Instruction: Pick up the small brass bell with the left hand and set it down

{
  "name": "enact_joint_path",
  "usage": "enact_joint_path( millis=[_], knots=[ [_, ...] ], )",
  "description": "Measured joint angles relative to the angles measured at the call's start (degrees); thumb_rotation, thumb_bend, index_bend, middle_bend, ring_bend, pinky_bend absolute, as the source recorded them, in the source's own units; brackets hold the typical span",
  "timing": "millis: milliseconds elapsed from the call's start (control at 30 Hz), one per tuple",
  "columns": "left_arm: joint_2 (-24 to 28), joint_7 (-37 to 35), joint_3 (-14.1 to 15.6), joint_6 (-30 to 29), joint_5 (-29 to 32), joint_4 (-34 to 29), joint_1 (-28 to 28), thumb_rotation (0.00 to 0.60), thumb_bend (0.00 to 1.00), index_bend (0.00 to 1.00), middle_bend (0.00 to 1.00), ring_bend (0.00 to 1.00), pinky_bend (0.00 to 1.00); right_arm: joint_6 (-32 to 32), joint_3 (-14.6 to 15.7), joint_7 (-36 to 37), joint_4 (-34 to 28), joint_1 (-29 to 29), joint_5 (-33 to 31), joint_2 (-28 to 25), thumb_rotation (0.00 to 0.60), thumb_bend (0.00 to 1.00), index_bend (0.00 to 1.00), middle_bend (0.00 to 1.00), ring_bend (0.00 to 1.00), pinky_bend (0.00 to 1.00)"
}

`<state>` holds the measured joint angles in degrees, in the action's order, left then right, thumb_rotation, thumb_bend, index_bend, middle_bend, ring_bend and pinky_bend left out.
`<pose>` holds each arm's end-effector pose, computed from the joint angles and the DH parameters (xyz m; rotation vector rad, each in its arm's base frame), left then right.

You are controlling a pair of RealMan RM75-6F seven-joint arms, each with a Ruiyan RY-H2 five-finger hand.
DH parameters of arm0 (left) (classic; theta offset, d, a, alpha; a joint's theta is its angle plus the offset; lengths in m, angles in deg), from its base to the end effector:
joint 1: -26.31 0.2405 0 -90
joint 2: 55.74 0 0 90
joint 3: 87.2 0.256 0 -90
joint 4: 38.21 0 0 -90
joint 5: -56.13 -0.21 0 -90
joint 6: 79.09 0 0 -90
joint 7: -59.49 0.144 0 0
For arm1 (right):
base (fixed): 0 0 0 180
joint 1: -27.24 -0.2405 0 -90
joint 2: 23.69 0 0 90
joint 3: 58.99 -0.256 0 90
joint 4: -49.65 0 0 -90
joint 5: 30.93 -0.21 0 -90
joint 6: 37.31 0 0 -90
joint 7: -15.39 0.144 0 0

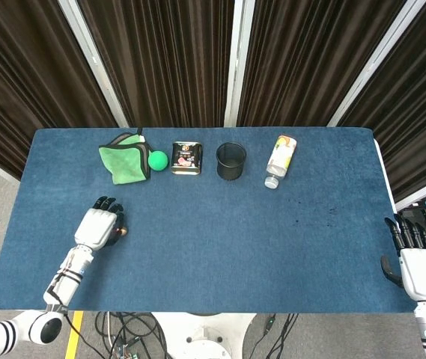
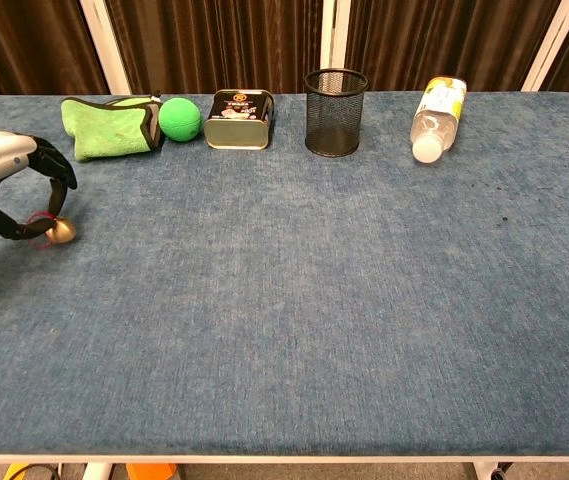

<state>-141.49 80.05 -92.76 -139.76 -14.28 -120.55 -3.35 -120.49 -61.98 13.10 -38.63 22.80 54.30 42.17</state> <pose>-0.2358 0.3001 0.0064 -1.7759 -0.9006 -0.7565 -0.3272 -0.1800 0.1531 1.4063 -0.8750 0.8162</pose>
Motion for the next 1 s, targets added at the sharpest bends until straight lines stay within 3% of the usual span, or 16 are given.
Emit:
enact_joint_path(
  millis=[200, 567, 733, 1000],
  knots=[
    [-0.39, 0.01, -0.03, 0.24, 0.42, 0.85, -0.27, 0.600, 0.45, 0.51, 0.25, 0.12, 0.11, 0.06, -0.03, 0.06, 0.07, -0.01, -0.07, 0.03, 0.600, 0.38, 0.00, 0.00, 0.00, 0.00],
    [1.00, -1.25, 0.56, -0.47, -1.37, -0.28, -0.23, 0.600, 0.38, 0.27, 0.18, 0.08, 0.10, -0.30, -0.15, 0.06, -0.06, 0.07, -0.03, -0.10, 0.600, 0.38, 0.00, 0.00, 0.00, 0.00],
    [3.42, -0.83, 0.00, -5.27, -3.56, -3.20, 0.75, 0.600, 0.34, 0.22, 0.16, 0.07, 0.10, -0.56, -0.20, 0.12, -0.17, 0.22, -0.03, -0.32, 0.600, 0.38, 0.00, 0.00, 0.00, 0.00],
    [9.90, -0.67, 0.01, -19.66, -7.17, -8.57, 7.73, 0.600, 0.07, 0.14, 0.11, 0.03, 0.09, -0.90, -0.08, 0.83, 0.20, 0.38, 0.40, -0.14, 0.600, 0.38, 0.00, 0.00, 0.00, 0.00]
  ],
)
